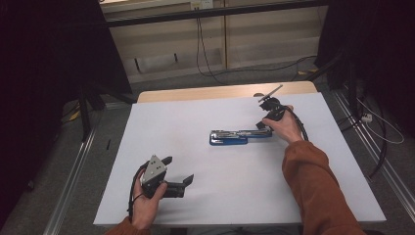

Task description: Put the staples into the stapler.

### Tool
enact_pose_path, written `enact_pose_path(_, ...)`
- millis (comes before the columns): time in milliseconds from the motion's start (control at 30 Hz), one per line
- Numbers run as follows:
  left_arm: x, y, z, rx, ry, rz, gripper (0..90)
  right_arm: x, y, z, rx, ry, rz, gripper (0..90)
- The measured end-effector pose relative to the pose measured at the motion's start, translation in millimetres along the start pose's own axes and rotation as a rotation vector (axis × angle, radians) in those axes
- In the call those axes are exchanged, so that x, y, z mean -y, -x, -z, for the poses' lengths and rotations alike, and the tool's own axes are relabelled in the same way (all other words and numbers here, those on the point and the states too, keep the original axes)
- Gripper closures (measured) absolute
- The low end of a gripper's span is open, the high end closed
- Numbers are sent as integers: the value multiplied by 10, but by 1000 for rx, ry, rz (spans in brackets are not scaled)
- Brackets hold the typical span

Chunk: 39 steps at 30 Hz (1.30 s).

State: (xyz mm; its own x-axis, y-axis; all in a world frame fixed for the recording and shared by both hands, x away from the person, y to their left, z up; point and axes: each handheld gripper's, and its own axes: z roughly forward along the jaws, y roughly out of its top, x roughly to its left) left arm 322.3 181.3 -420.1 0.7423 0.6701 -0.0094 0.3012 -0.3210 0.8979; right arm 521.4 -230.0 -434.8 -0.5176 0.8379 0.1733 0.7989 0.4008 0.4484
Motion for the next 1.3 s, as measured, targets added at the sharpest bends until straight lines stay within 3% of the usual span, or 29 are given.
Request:
enact_pose_path(200, -2, 5, -1, 2, 2, 0, 32, 15, 9, 8, 4, -12, 1, 704)
enact_pose_path(500, -4, 1, -1, 1, 1, -4, 32, 15, 13, 37, 8, -58, 4, 702)
enact_pose_path(700, -1, 0, -3, 3, 1, -3, 32, 5, 1, 40, 15, -90, 35, 782)
enact_pose_path(967, -2, 0, -4, 2, 3, -2, 32, -31, -19, 86, 46, -42, 45, 789)
enact_pose_path(1300, -2, 1, 1, 2, 2, -3, 32, -28, -11, 139, 30, -3, 44, 790)
